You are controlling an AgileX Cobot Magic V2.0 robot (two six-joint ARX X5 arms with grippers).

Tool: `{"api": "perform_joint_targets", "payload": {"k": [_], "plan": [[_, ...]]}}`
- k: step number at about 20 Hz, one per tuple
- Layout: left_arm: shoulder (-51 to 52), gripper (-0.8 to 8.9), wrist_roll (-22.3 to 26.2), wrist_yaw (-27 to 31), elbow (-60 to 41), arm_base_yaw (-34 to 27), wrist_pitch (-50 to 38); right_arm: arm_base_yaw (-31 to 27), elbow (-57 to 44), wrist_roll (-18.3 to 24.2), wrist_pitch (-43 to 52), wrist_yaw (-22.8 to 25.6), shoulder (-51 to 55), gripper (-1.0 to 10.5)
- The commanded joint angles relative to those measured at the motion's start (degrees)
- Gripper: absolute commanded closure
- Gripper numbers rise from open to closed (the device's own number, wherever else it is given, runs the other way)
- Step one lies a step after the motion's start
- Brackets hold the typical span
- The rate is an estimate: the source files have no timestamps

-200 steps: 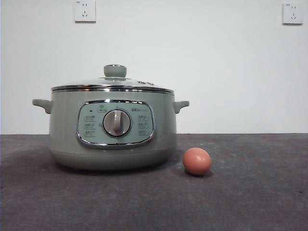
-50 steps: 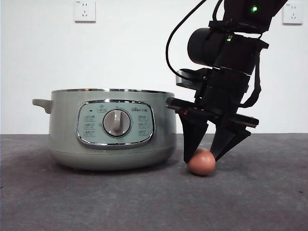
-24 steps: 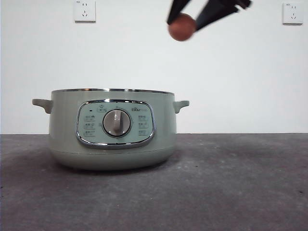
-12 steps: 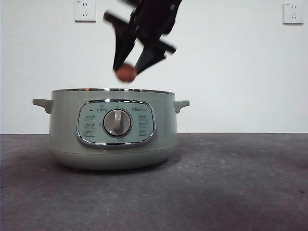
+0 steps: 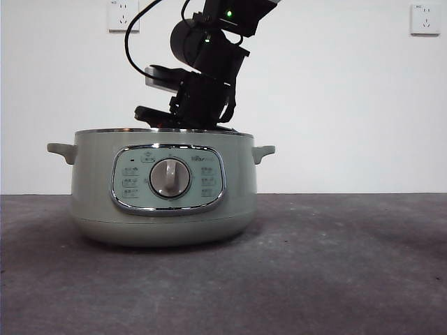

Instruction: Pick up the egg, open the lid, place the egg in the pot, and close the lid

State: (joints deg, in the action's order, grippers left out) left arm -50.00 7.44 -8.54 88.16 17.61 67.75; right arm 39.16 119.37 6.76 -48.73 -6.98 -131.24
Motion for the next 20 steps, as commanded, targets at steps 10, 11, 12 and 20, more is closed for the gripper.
{"api": "perform_joint_targets", "payload": {"k": [10,11,12,20], "plan": [[0.7,8.21,-0.3,-0.5,0.3,-0.2,-2.0,0.7,0.5,-0.8,-0.8,0.5,-0.3,5.9],[0.7,8.21,-0.3,-0.5,0.3,-0.2,-2.0,0.7,1.0,-0.8,-1.0,0.7,0.6,5.9],[0.7,8.21,-0.3,-0.5,0.3,-0.2,-2.0,0.7,2.3,-1.2,-2.1,0.7,1.9,5.9],[-0.7,8.21,-0.1,-1.2,0.3,-0.2,-4.3,-1.5,6.1,-2.7,-13.2,6.8,25.6,6.0]]}}
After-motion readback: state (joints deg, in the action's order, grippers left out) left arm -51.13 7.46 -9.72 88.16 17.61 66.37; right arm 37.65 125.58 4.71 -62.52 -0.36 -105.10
